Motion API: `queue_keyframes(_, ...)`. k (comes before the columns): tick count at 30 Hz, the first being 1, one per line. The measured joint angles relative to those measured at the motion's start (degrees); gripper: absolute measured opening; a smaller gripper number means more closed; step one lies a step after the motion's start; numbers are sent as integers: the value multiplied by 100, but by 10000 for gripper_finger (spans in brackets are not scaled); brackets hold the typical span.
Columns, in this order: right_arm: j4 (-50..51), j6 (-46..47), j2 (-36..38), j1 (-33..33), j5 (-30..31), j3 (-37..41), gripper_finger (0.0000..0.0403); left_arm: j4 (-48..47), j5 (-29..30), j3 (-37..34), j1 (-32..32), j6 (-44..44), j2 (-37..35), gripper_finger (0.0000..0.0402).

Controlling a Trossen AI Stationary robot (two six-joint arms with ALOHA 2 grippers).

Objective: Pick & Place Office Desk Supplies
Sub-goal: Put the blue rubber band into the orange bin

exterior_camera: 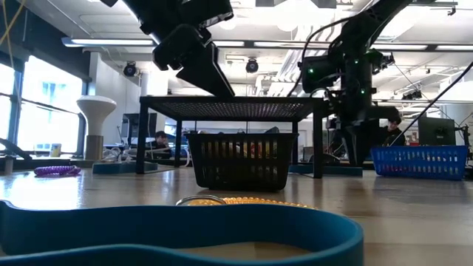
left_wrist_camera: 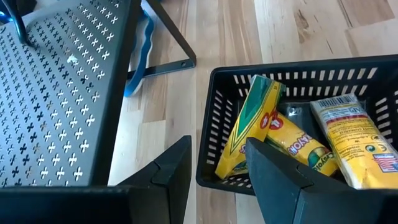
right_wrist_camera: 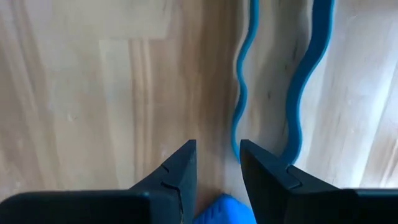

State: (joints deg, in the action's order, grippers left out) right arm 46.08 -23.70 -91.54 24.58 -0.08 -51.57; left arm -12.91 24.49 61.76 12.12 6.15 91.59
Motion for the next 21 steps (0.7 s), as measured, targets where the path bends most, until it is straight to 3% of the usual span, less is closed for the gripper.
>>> queue_keyframes(14, -453, -17, -546, 39, 248, -4, 109, -81, -8, 0, 0, -15, 0, 144)
queue_keyframes(21, -407, -28, -549, 52, 518, -2, 50, -81, -9, 0, 0, -15, 0, 144)
